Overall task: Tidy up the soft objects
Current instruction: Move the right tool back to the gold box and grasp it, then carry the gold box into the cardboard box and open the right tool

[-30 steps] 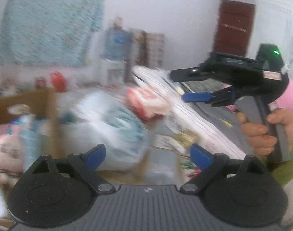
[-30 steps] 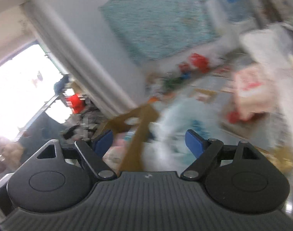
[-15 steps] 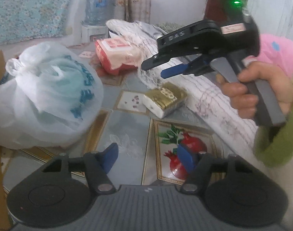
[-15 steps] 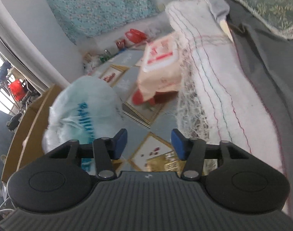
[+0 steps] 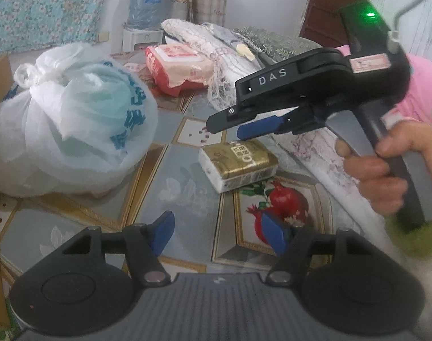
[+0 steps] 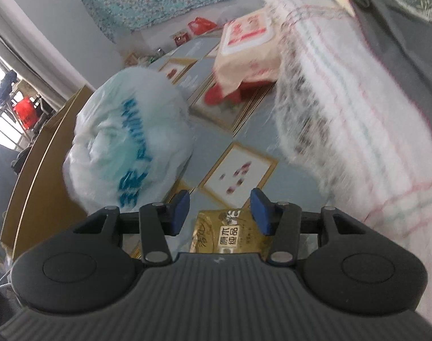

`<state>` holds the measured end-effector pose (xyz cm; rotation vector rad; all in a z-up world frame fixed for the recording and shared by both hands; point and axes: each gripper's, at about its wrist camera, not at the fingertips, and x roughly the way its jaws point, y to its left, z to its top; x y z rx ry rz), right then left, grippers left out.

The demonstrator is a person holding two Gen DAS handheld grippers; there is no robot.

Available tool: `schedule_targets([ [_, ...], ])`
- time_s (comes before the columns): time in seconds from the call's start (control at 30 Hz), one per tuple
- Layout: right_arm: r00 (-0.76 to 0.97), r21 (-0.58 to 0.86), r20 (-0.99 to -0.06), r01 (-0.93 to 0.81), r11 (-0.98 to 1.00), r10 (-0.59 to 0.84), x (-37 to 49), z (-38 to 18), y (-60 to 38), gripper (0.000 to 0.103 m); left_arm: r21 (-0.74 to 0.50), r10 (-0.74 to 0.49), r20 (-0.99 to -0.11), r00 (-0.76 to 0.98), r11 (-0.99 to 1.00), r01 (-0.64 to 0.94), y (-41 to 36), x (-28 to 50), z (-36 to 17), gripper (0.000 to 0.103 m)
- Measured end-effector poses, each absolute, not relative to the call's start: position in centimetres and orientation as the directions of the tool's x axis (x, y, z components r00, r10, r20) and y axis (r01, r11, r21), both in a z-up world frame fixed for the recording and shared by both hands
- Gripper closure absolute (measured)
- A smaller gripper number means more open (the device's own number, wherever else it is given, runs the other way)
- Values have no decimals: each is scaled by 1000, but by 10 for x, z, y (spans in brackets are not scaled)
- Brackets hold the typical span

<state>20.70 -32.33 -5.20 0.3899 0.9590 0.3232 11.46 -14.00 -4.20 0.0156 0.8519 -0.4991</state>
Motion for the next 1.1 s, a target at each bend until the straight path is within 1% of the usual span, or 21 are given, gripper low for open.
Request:
schedule_targets([
  [0.17,508,518,-715,-74,852,480,187,-54,-310,55,-198,-415,-738,532,887,418,-132,111,-50,38],
  [0.33,460,590,-700,-60,805,546,166,-55,-301,55,-197,-383,-742,551,909,366,-116,115,-54,39],
  [0.47,446,593,-702,-67,802,555,152,-51,-296,49,-187,-346,-747,568,929,320,-103,116,-57,39],
  [0.57,421,617,-695,-65,784,582,144,-51,-295,48,-170,-315,-743,591,942,289,-94,115,-55,39],
  [0.67,438,632,-676,-69,771,593,140,-46,-300,48,-183,-319,-743,589,943,280,-89,114,-53,39],
  [0.73,472,627,-662,-75,775,582,140,-42,-304,48,-196,-336,-736,588,937,289,-85,110,-50,37],
  [0.77,481,623,-663,-70,779,574,142,-42,-307,48,-201,-345,-732,588,933,298,-83,107,-49,34],
  [0.9,475,613,-679,-51,788,559,152,-55,-310,48,-181,-369,-713,596,918,352,-92,97,-45,31],
  [1.03,445,613,-692,-53,788,568,156,-71,-304,51,-154,-385,-727,568,898,412,-110,97,-52,32],
  [1.1,437,612,-694,-60,789,572,156,-76,-301,54,-111,-369,-735,568,893,436,-121,98,-56,38],
])
